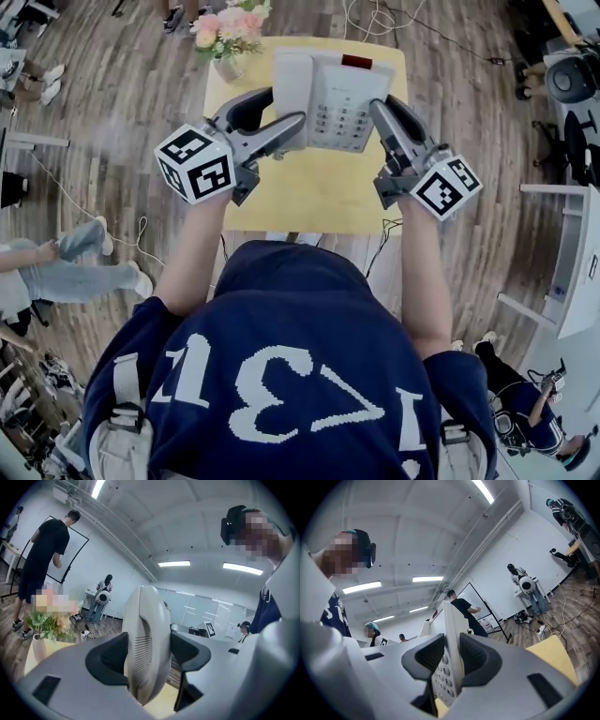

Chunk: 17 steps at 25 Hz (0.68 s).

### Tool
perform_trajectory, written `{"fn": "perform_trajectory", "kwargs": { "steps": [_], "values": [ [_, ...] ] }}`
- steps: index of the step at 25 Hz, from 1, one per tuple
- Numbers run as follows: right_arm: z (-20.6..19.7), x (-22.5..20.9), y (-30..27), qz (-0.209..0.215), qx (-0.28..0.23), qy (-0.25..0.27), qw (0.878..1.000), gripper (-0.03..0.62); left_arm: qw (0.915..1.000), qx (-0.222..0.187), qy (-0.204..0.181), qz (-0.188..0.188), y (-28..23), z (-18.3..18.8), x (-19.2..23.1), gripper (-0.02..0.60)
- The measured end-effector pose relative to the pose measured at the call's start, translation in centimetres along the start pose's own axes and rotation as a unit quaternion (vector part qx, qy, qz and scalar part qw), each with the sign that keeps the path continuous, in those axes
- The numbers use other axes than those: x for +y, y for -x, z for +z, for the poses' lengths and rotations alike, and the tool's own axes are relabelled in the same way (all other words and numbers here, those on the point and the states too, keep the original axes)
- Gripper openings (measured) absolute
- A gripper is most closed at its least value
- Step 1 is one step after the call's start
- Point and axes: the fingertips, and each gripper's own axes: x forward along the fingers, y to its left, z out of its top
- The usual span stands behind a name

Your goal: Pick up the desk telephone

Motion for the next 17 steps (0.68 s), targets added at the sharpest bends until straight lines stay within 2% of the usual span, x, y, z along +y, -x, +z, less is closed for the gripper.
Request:
{"fn": "perform_trajectory", "kwargs": {
  "steps": [4, 9, 17],
  "values": [
    [2.1, 1.5, 0.1, 0.011, -0.016, 0.019, 1.0, 0.112, 0.9997, -0.015, -0.016, -0.008, 0.3, 2.2, -1.1, 0.296],
    [2.7, 3.1, 0.2, 0.012, -0.028, 0.038, 0.999, 0.109, 0.9991, -0.031, -0.017, -0.023, 1.2, 2.8, -1.6, 0.296],
    [4.3, 1.6, -0.2, 0.015, -0.025, 0.037, 0.999, 0.107, 0.9991, -0.029, -0.023, -0.019, -0.6, 4.2, -1.2, 0.296]
  ]
}}
